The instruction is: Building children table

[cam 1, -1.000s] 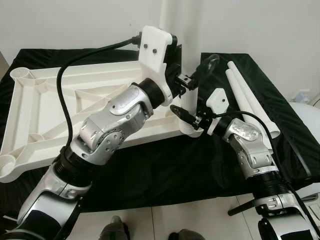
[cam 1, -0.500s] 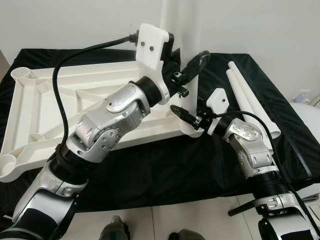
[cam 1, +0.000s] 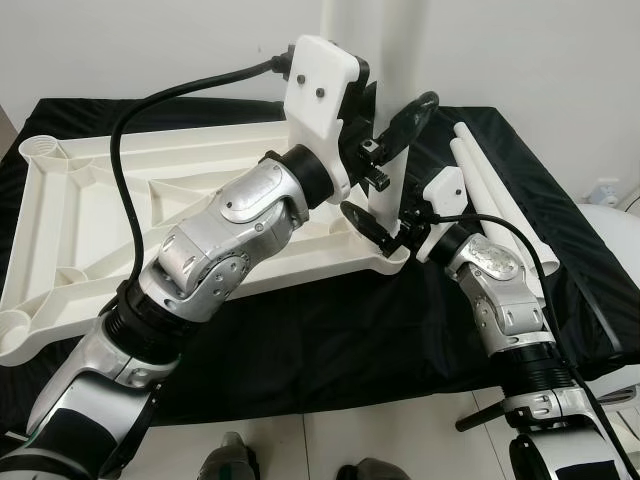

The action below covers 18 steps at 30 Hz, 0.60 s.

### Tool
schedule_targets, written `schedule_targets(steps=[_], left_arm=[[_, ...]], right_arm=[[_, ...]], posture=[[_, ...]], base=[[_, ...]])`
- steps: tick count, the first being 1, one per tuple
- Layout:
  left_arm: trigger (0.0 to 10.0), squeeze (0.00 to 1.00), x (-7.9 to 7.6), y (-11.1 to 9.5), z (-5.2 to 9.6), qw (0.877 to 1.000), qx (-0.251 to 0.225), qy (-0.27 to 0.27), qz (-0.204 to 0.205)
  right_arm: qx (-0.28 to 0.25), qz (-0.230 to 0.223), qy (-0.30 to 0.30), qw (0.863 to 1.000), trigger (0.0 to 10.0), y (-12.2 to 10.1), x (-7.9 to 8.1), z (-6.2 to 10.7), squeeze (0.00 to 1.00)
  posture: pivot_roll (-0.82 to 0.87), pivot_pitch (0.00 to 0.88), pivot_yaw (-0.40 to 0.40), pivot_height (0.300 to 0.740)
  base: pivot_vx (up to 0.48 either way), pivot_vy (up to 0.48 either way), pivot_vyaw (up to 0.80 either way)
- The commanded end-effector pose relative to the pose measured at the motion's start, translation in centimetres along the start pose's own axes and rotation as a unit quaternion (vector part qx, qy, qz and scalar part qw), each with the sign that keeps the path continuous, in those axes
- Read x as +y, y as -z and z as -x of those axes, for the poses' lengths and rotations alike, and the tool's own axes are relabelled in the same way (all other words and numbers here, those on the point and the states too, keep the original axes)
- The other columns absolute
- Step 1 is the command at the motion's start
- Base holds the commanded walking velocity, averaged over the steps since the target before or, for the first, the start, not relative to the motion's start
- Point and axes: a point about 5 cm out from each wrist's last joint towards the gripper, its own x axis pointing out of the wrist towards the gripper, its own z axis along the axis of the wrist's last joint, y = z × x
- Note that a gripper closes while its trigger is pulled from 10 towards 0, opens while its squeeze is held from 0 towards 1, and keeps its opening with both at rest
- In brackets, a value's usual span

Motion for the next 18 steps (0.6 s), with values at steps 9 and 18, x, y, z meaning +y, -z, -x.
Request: schedule_targets(steps=[9, 18], left_arm=[[10.0, 0.00, -1.5, -0.5, -0.6, 0.991, -0.016, 0.114, -0.062], [10.0, 0.00, -1.1, 0.0, -0.8, 0.994, -0.013, 0.076, -0.075]], right_arm=[[-0.010, 0.033, 0.084, 0.996, 10.0, -0.7, 1.0, -0.7, 1.00], [-0.013, 0.042, 0.154, 0.987, 10.0, -1.1, 2.6, -1.3, 0.00]], posture=[[0.03, 0.034, -0.063, 0.740], [0.03, 0.059, -0.064, 0.740]], base=[[0.000, 0.000, 0.00], [0.000, 0.000, 0.00]])
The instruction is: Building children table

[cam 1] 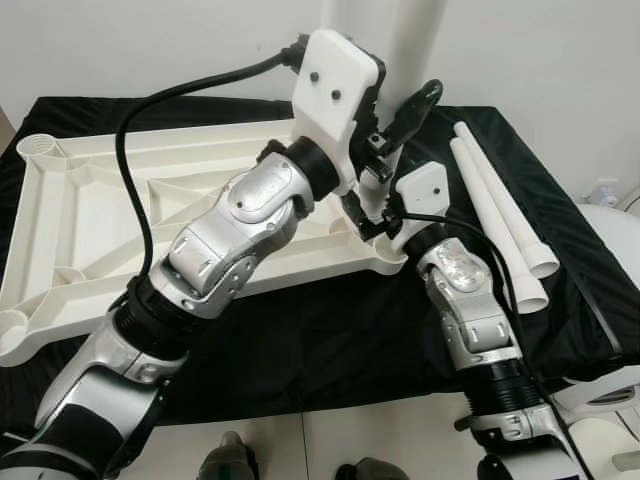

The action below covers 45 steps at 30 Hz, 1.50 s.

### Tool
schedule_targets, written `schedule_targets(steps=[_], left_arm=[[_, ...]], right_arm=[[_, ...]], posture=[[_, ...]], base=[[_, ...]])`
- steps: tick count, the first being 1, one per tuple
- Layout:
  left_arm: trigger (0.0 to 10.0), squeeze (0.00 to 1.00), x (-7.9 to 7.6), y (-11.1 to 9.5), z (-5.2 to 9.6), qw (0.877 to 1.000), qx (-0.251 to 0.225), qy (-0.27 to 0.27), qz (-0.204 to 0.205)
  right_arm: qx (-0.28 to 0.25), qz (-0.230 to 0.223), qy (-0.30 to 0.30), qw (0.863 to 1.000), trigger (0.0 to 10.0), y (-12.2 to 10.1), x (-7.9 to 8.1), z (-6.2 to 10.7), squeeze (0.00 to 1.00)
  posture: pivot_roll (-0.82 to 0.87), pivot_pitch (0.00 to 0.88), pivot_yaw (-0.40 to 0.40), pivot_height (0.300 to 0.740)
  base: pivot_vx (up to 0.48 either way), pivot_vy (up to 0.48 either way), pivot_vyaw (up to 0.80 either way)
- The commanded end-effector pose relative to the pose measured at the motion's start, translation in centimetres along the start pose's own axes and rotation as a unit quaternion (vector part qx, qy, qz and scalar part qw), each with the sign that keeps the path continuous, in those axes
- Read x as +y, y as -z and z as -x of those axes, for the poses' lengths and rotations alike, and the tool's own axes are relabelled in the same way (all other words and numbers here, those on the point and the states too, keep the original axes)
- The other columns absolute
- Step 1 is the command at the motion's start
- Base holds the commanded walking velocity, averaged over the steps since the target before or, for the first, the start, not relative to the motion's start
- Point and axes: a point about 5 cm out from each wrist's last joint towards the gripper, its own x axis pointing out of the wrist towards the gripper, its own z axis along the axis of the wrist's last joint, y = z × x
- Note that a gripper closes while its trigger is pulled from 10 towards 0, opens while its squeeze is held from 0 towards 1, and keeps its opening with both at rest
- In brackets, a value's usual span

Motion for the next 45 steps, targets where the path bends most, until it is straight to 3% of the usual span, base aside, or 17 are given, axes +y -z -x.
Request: schedule_targets(steps=[1, 11, 19, 20, 21, 22, 24, 25, 26, 28, 30, 37, 38, 41, 42, 45], left_arm=[[10.0, 0.00, -1.1, -0.2, -0.1, 0.996, -0.007, 0.086, -0.008], [10.0, 0.00, -1.1, -0.3, -0.4, 0.996, -0.015, 0.081, -0.011], [10.0, 0.00, -1.2, -0.4, -0.6, 0.996, -0.019, 0.083, -0.010], [10.0, 0.00, -1.2, -0.4, -0.6, 0.996, -0.019, 0.084, -0.010], [10.0, 0.00, -1.2, -0.4, -0.6, 0.996, -0.020, 0.085, -0.010], [10.0, 0.00, -1.2, -0.4, -0.6, 0.996, -0.020, 0.085, -0.010], [10.0, 0.00, -1.2, -0.4, -0.6, 0.996, -0.020, 0.086, -0.011], [10.0, 0.00, -1.2, -0.4, -0.6, 0.996, -0.020, 0.086, -0.012], [10.0, 0.00, -1.2, -0.4, -0.6, 0.996, -0.020, 0.085, -0.012], [10.0, 0.00, -1.2, -0.4, -0.6, 0.996, -0.020, 0.085, -0.012], [10.0, 0.00, -1.1, -0.5, -0.6, 0.996, -0.021, 0.084, -0.012], [10.0, 0.00, -1.1, -0.5, -0.6, 0.996, -0.022, 0.084, -0.013], [10.0, 0.00, -1.0, -0.5, -0.6, 0.996, -0.022, 0.085, -0.011], [10.0, 0.00, -0.9, -0.5, -0.6, 0.996, -0.022, 0.086, -0.007], [10.0, 1.00, -0.9, -0.6, -0.5, 0.995, -0.026, 0.092, 0.010], [10.0, 1.00, -0.9, -0.9, -0.4, 0.993, -0.036, 0.104, 0.033]], right_arm=[[0.004, 0.003, 0.010, 1.000, 10.0, -0.1, 0.1, 0.1, 0.00], [0.003, -0.009, 0.077, 0.997, 10.0, -0.7, 1.3, -0.2, 0.00], [-0.001, -0.010, 0.087, 0.996, 10.0, -1.2, 1.3, -0.3, 0.00], [-0.002, -0.010, 0.088, 0.996, 8.5, -1.2, 1.2, -0.4, 0.00], [-0.003, -0.010, 0.089, 0.996, 6.0, -1.3, 1.2, -0.4, 0.00], [-0.003, -0.010, 0.089, 0.996, 6.0, -1.3, 1.2, -0.4, 0.00], [-0.002, -0.011, 0.093, 0.996, 1.6, -1.4, 1.1, -0.3, 0.00], [-0.002, -0.011, 0.095, 0.995, 1.6, -1.5, 1.1, -0.3, 0.00], [-0.001, -0.011, 0.097, 0.995, 0.9, -1.5, 1.1, -0.3, 0.00], [0.000, -0.011, 0.099, 0.995, 0.9, -1.5, 1.1, -0.3, 0.00], [0.002, -0.012, 0.101, 0.995, 0.0, -1.5, 1.1, -0.3, 0.00], [0.010, -0.017, 0.106, 0.994, 0.0, -1.3, 1.0, -0.2, 0.00], [0.016, -0.017, 0.112, 0.993, 8.7, -1.2, 0.8, -0.2, 0.00], [0.021, -0.018, 0.118, 0.993, 8.7, -1.1, 0.7, -0.1, 0.00], [0.023, -0.020, 0.121, 0.992, 10.0, -1.1, 0.6, -0.1, 0.00], [0.028, -0.023, 0.126, 0.991, 10.0, -0.9, 0.5, -0.1, 0.00]], posture=[[0.03, 0.059, -0.064, 0.740], [0.03, 0.065, -0.065, 0.740], [0.03, 0.065, -0.065, 0.740], [0.03, 0.065, -0.066, 0.740], [0.03, 0.065, -0.066, 0.740], [0.03, 0.065, -0.066, 0.740], [0.03, 0.066, -0.066, 0.740], [0.03, 0.066, -0.066, 0.740], [0.03, 0.065, -0.066, 0.740], [0.03, 0.065, -0.066, 0.740], [0.03, 0.066, -0.066, 0.740], [0.03, 0.068, -0.065, 0.740], [0.03, 0.069, -0.063, 0.740], [0.03, 0.069, -0.063, 0.740], [0.03, 0.069, -0.061, 0.740], [0.03, 0.069, -0.061, 0.740]], base=[[0.000, 0.000, 0.00], [0.000, 0.000, 0.00], [0.000, 0.000, 0.00], [0.000, 0.000, 0.00], [0.000, 0.000, 0.00], [0.000, 0.000, 0.00], [0.000, 0.000, 0.00], [0.000, 0.000, 0.00], [0.000, 0.000, 0.00], [0.000, 0.000, 0.00], [0.000, 0.000, 0.00], [0.000, 0.000, 0.00], [0.000, 0.000, 0.00], [0.000, 0.000, 0.00], [0.000, 0.000, 0.00], [0.000, 0.000, 0.00]])
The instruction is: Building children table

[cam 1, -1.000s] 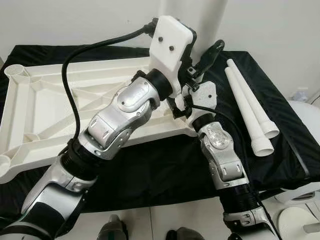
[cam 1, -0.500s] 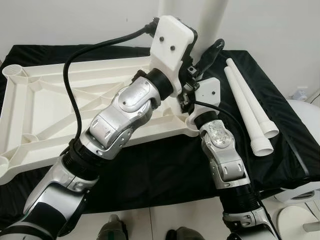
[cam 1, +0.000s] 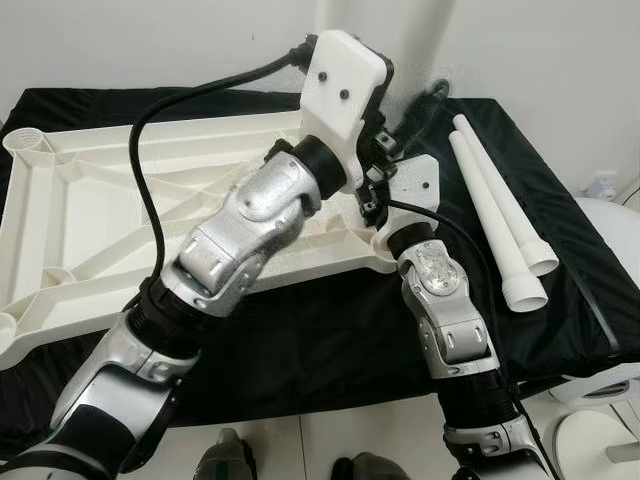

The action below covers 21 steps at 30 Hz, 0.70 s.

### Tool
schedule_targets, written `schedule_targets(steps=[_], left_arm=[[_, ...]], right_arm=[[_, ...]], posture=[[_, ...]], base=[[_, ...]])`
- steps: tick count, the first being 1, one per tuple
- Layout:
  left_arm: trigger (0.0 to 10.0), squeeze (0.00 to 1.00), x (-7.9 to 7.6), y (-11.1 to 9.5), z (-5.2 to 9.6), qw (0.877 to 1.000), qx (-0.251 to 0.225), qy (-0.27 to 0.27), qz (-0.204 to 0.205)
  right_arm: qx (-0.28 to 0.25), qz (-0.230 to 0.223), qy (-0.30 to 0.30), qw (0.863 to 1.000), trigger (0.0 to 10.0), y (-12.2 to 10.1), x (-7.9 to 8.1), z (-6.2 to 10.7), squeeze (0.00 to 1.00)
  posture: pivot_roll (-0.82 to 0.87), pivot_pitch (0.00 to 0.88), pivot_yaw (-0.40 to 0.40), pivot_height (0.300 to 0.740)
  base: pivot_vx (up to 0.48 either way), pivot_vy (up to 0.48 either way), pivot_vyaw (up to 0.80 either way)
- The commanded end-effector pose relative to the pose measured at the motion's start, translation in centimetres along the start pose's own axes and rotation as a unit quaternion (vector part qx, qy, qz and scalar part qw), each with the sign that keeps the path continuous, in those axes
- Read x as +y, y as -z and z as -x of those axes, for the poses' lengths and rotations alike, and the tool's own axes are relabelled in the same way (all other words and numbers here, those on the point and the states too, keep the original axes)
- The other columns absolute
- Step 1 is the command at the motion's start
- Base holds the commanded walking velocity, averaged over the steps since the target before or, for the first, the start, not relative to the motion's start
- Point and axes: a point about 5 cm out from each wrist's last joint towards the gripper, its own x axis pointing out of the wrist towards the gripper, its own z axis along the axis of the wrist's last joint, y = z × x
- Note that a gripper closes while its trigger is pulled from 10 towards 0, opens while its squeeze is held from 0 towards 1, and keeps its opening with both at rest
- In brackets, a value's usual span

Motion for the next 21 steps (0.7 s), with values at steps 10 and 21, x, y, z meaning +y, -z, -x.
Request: schedule_targets(steps=[10, 21], left_arm=[[10.0, 0.00, 0.5, -1.2, 0.5, 1.000, -0.013, 0.013, -0.003], [10.0, 0.00, 2.3, -1.4, 1.5, 1.000, -0.016, -0.024, 0.000]], right_arm=[[0.023, 0.004, 0.047, 0.999, 10.0, 0.7, -1.9, -0.4, 0.00], [0.015, 0.012, 0.068, 0.998, 10.0, 0.4, -3.3, -0.7, 0.00]], posture=[[0.04, 0.058, -0.058, 0.740], [0.03, 0.043, -0.055, 0.740]], base=[[0.000, 0.000, 0.00], [0.000, 0.000, 0.00]])
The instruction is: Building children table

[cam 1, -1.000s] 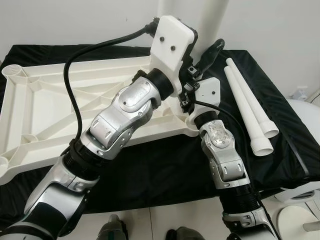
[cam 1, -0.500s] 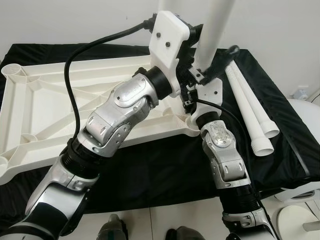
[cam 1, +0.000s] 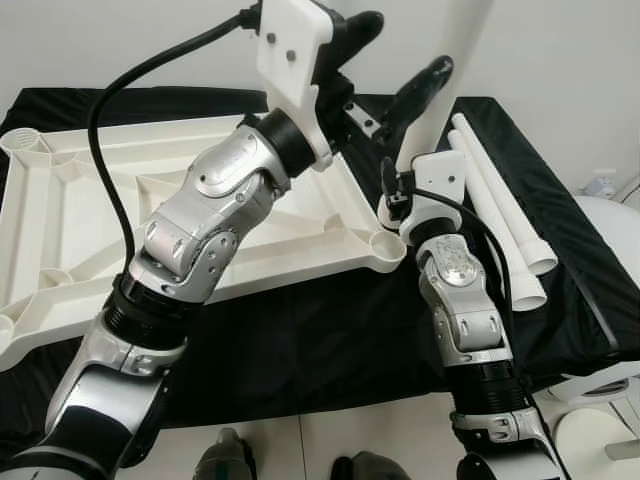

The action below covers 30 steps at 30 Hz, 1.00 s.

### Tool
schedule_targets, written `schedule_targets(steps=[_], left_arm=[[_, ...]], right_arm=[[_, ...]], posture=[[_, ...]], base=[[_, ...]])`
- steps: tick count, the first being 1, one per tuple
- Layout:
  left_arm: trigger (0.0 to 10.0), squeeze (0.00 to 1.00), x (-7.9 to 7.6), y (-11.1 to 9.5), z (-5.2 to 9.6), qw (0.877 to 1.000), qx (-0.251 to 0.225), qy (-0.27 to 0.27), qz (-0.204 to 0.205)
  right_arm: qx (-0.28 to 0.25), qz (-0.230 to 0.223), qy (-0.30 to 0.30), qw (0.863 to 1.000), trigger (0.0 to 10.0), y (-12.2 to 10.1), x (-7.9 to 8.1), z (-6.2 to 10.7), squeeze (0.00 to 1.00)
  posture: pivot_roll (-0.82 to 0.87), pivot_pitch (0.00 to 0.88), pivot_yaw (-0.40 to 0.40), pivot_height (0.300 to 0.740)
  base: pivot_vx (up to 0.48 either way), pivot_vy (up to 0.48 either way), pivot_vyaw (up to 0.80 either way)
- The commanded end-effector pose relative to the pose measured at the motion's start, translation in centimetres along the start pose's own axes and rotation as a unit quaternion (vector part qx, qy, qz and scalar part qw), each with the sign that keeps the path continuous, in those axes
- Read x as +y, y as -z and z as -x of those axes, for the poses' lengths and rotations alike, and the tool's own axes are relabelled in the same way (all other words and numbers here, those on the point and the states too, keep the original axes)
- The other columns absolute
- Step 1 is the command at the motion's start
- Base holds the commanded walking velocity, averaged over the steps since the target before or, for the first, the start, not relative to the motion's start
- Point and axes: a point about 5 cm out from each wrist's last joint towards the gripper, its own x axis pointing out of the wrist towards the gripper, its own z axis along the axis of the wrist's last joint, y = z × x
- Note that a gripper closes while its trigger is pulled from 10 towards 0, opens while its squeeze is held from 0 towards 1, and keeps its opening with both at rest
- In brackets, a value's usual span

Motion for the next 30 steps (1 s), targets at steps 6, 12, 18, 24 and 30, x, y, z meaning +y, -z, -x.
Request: schedule_targets(steps=[6, 12, 18, 24, 30], left_arm=[[10.0, 0.00, 0.3, 2.1, 1.0, 0.999, 0.048, -0.013, -0.015], [10.0, 0.00, 0.4, 4.8, 2.0, 0.995, 0.096, -0.031, -0.001], [10.0, 0.00, -1.0, 8.7, 3.4, 0.985, 0.168, -0.029, 0.007], [10.0, 0.00, -2.8, 10.4, 4.2, 0.979, 0.204, 0.010, 0.017], [10.0, 0.00, -4.3, 12.5, 4.8, 0.966, 0.256, 0.028, 0.031]], right_arm=[[-0.002, 0.011, 0.019, 1.000, 10.0, 0.0, -1.3, -0.2, 0.00], [0.005, 0.006, 0.028, 1.000, 10.0, 0.1, -2.1, -0.3, 0.00], [0.004, 0.013, 0.039, 0.999, 10.0, 0.0, -3.3, -0.6, 0.00], [0.003, 0.013, 0.042, 0.999, 10.0, -0.1, -3.6, -0.6, 0.00], [0.001, 0.015, 0.043, 0.999, 10.0, -0.1, -3.6, -0.7, 0.00]], posture=[[0.03, 0.031, -0.052, 0.740], [0.03, 0.034, -0.047, 0.740], [0.03, 0.045, -0.046, 0.740], [0.03, 0.048, -0.044, 0.740], [0.04, 0.052, -0.045, 0.740]], base=[[0.000, 0.000, 0.00], [0.000, 0.000, 0.00], [0.000, 0.000, 0.00], [0.000, 0.000, 0.00], [0.000, 0.000, 0.00]])
